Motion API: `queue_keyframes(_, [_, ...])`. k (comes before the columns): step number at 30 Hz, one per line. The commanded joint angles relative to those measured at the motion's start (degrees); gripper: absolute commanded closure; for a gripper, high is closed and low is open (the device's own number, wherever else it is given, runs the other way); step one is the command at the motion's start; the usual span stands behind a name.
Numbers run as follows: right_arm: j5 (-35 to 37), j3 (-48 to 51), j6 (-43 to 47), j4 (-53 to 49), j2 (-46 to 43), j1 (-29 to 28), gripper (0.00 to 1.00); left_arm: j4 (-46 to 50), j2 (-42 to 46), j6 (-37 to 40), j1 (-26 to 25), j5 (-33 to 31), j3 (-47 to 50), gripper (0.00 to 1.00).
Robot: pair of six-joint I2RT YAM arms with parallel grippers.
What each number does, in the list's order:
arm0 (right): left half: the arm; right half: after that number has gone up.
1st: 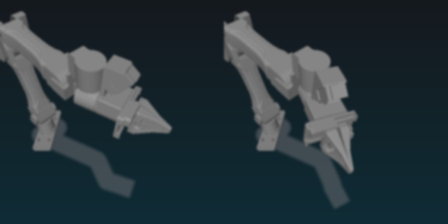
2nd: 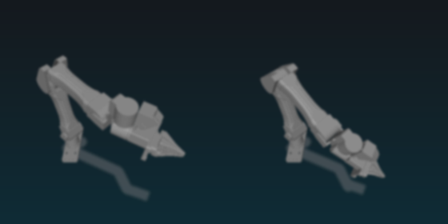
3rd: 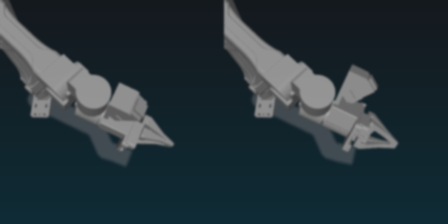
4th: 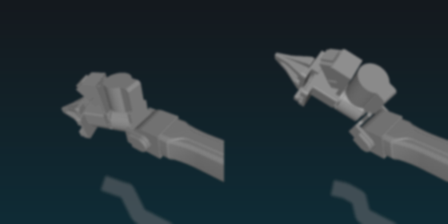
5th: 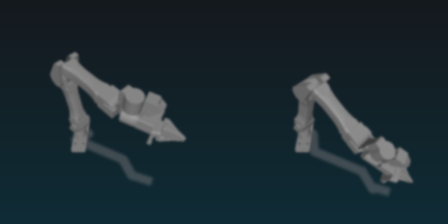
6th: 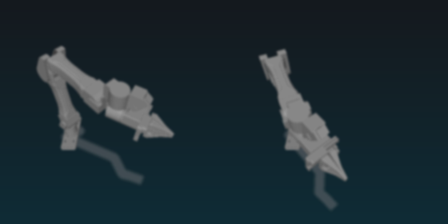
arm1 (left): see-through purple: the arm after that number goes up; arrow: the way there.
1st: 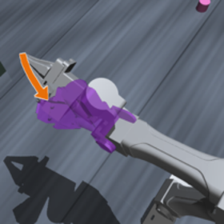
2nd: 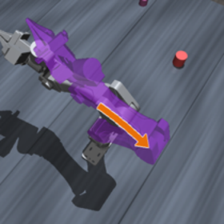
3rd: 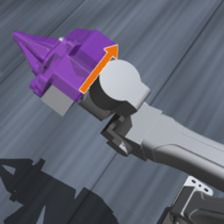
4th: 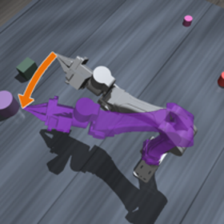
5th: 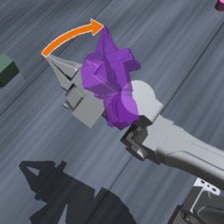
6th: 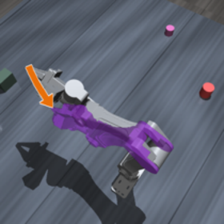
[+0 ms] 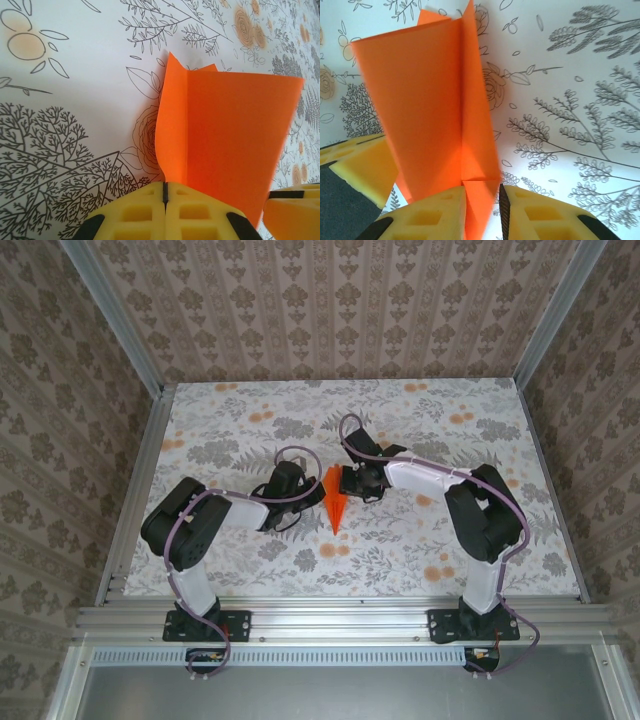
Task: Fold a paper plane with a square sheet of paper (pick it up from the middle)
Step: Move a paper plane to the center of the table.
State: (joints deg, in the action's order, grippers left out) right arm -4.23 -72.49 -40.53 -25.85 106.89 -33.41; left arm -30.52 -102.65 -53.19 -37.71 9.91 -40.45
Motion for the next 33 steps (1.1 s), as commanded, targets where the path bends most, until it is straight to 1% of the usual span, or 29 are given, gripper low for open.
queue_keyframes(1, [3.3, -1.6, 1.5, -2.4, -4.5, -0.9, 0.72, -1.5, 0.4, -1.0, 0.4, 0.8, 0.6, 1.00])
queue_keyframes(4, [1.4, -0.9, 3.0, -0.8, -6.2, -1.8, 0.67, -1.5, 0.4, -1.1, 0.4, 0.8, 0.6, 1.00])
queue_keyframes(6, [-0.2, -0.9, 3.6, -0.3, -5.8, -2.2, 0.63, -1.7, 0.4, -1.2, 0.4, 0.9, 0.5, 1.00])
queue_keyframes(7, [-0.8, -0.9, 3.7, -0.1, -5.4, -2.4, 0.62, -1.6, 0.4, -1.3, 0.4, 0.8, 0.5, 1.00])
queue_keyframes(12, [-4.3, -1.4, 2.9, 0.6, -1.5, -2.6, 0.65, -2.0, 0.4, -1.6, 0.5, 0.9, 0.6, 1.00])
queue_keyframes(15, [-4.6, -1.8, 2.1, 0.3, 0.4, -2.6, 0.66, -2.2, 0.4, -1.8, 0.4, 1.0, 0.7, 1.00])
queue_keyframes(19, [-5.2, -1.2, 1.2, -0.1, 1.5, -2.6, 0.65, -3.5, 0.0, -2.9, 0.5, 1.5, 1.0, 1.00])
queue_keyframes(24, [-9.4, 1.7, 0.2, 2.4, 0.9, -2.1, 0.54, -6.4, -1.2, -5.3, 1.0, 3.5, 1.4, 1.00])
queue_keyframes(27, [-11.6, 4.0, -0.8, 5.0, 0.4, -1.5, 0.50, -7.1, -1.5, -5.8, 1.2, 3.9, 1.5, 1.00])
queue_keyframes(33, [-12.3, 4.5, -0.6, 4.9, 0.7, -1.5, 0.48, -7.1, -1.5, -5.8, 1.2, 3.8, 1.9, 1.00])
